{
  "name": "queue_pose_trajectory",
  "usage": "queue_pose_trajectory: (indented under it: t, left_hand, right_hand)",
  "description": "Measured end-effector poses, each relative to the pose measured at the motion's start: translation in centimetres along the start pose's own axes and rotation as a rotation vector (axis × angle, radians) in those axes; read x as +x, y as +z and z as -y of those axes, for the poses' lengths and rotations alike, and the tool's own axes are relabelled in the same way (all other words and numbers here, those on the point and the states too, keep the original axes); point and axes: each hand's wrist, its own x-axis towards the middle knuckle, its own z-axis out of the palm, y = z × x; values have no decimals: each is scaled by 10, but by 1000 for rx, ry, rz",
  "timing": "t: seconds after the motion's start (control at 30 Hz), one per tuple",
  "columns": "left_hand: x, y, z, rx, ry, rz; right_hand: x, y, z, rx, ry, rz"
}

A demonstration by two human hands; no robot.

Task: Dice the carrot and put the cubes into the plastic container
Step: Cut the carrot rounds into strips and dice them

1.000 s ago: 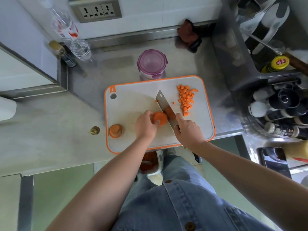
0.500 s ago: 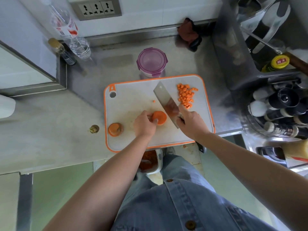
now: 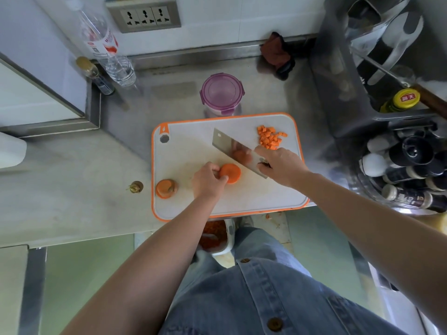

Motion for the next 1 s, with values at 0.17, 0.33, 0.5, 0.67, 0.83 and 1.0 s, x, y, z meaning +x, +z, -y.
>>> queue_pose_trajectory:
  t: [0.17,0.33,0.5,0.67,0.83,1.0]
  left_hand:
    - [0,1,-1,-30,-37,1]
    - [1,2,-2,-36,-44,7]
    - [3,3,-2,-38,-36,19]
    - [2,6,1,-54,-38,-5]
    - [0,10,3,-95,-29,22]
    - [2,11,4,-73,-23,9]
  right_hand:
    - [-2,10,-7,-6,64,1]
    - [-14,15,-23,94,235,-154]
    - [-24,18,-19,124,213,-177]
    - [-24,25,9,62,105,-101]
    - [-25,32,26,20,111,-43]
    - [-24,21,28,29,95,-84]
